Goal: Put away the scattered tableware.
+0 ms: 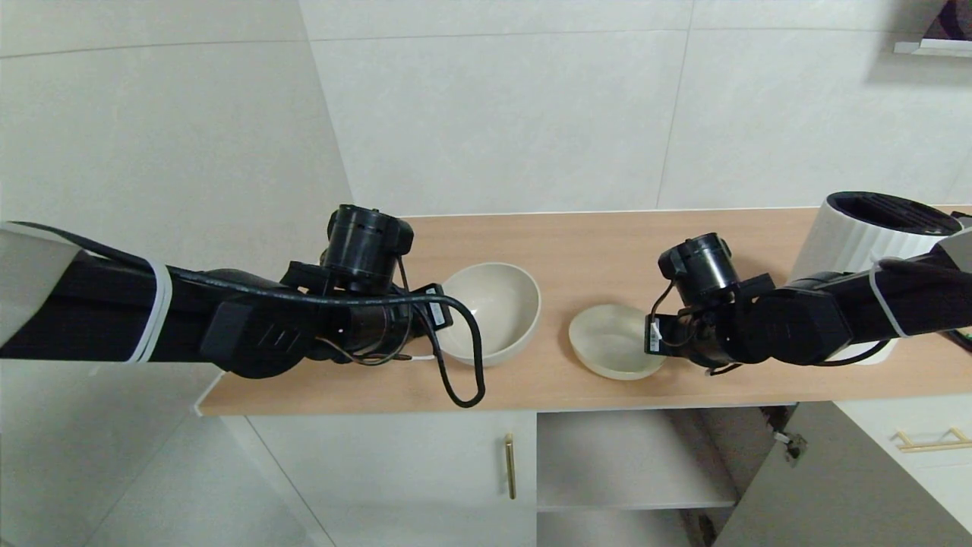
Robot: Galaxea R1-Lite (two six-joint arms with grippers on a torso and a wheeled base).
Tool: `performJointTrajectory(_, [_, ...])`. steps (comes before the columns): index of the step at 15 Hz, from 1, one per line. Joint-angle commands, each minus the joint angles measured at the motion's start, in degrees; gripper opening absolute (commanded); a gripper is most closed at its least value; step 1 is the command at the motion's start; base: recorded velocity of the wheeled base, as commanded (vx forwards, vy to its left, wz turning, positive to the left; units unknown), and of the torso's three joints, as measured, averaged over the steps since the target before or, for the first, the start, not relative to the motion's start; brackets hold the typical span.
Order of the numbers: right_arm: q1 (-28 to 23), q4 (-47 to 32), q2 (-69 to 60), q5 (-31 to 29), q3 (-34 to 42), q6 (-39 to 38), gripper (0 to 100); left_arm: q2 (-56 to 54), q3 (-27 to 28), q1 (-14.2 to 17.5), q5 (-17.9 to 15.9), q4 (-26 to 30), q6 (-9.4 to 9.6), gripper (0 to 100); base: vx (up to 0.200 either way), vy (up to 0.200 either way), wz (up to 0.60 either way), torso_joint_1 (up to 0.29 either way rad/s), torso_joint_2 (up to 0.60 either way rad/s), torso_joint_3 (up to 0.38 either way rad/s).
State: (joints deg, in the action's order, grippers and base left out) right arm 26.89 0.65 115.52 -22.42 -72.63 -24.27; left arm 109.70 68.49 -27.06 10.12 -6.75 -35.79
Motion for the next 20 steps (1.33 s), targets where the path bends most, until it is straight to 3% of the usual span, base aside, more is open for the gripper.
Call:
performJointTrajectory(1, [0.00, -0.03, -0.03, 0.01, -0.05, -0.34, 0, -0.54, -0.02, 0.08, -0.01, -0.01, 0.02, 0, 0.000, 0.000, 0.00, 0.000, 0.00, 0.000])
performJointTrajectory(8, [0.00, -0.12, -0.82, 0.18, 0.12, -0.34, 0, -0.89, -0.02, 0.26, -0.01, 0.95, 0.02, 0, 0.000, 0.000, 0.00, 0.000, 0.00, 0.000])
performJointTrajectory(10, [0.00, -0.73, -6.09, 6.60, 1.97, -0.95, 0, -3.62, -0.46, 0.26, -0.01, 3.24, 0.11, 0, 0.000, 0.000, 0.00, 0.000, 0.00, 0.000])
performJointTrajectory(13, [-0.17, -0.91, -14.62, 15.12, 5.57, -0.78, 0, -10.91, -6.35, -0.80, -0.10, 4.20, 0.72, 0, 0.000, 0.000, 0.00, 0.000, 0.00, 0.000])
performJointTrajectory(17, [-0.17, -10.05, -26.66, 18.90, 9.26, -0.34, 0, -20.93, -14.96, -0.36, -0.27, 4.20, 6.88, 0, 0.000, 0.000, 0.00, 0.000, 0.00, 0.000])
performJointTrajectory(19, [-0.17, -12.07, -31.58, 20.92, 11.99, -0.25, 0, -23.92, -17.95, -0.45, -0.80, 4.03, 8.81, 0, 0.000, 0.000, 0.00, 0.000, 0.00, 0.000])
performJointTrajectory(20, [0.09, -12.25, -33.52, 21.01, 13.57, -0.25, 0, -24.45, -19.36, -0.45, -1.33, 3.94, 8.90, 0, 0.000, 0.000, 0.00, 0.000, 0.00, 0.000])
